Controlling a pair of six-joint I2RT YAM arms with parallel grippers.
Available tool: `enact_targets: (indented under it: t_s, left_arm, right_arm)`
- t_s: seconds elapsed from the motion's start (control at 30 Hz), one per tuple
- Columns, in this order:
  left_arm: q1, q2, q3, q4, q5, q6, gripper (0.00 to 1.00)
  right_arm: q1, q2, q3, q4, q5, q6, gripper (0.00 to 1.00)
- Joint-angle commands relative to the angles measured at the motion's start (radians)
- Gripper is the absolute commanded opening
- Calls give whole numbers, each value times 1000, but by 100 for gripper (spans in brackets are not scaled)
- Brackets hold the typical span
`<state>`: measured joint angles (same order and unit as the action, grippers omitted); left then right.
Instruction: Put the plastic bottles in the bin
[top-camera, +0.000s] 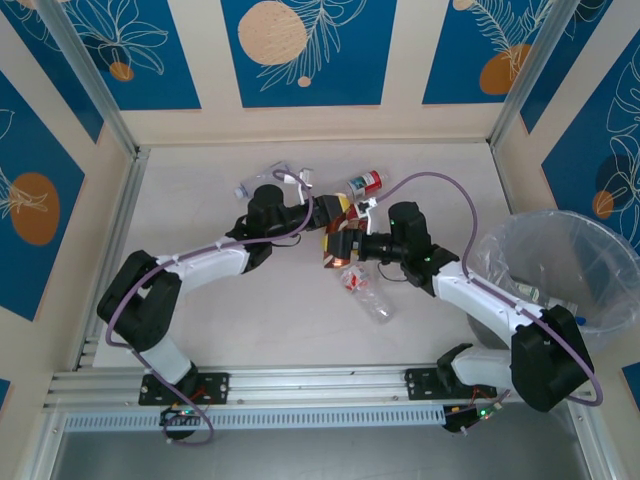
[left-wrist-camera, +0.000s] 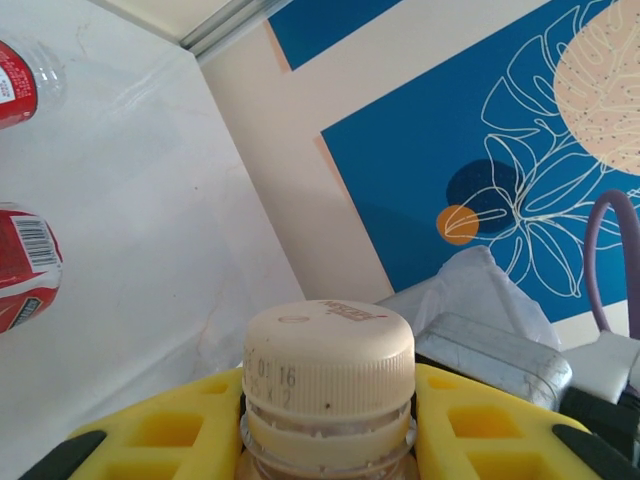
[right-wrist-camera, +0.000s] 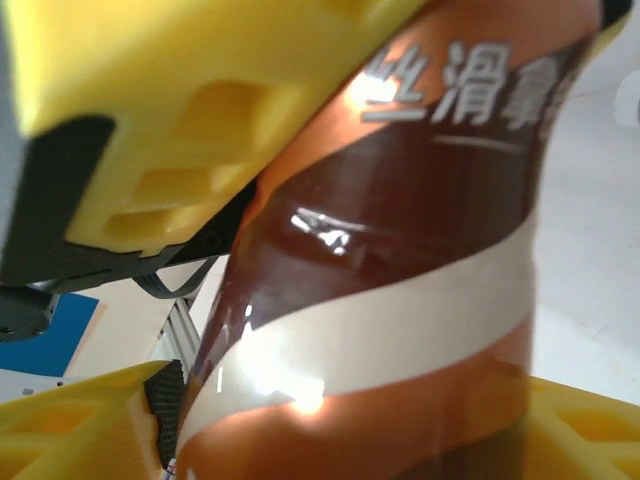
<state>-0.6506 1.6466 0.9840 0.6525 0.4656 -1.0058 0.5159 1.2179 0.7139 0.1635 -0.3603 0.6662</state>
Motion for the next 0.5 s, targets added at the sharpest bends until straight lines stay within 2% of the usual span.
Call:
enact_targets:
  t_s: [0.0,0.27,0.4,0.47]
  left_arm:
    - [8,13,1,69,46,-8,0]
    - [8,41,12,156,114,-50,0]
    - [7,53,18,159,121,-59,0]
    - [7,54,18,149,119,-53,0]
  right_arm:
    - [-10,-29,0,-6,-37,-21,70]
    - [-14,-23,-25,56,-78,-24,63]
    - [-14,-27,-28,65,-76,-18,50]
    - [-14,-34,-28,58,-65,-20,47]
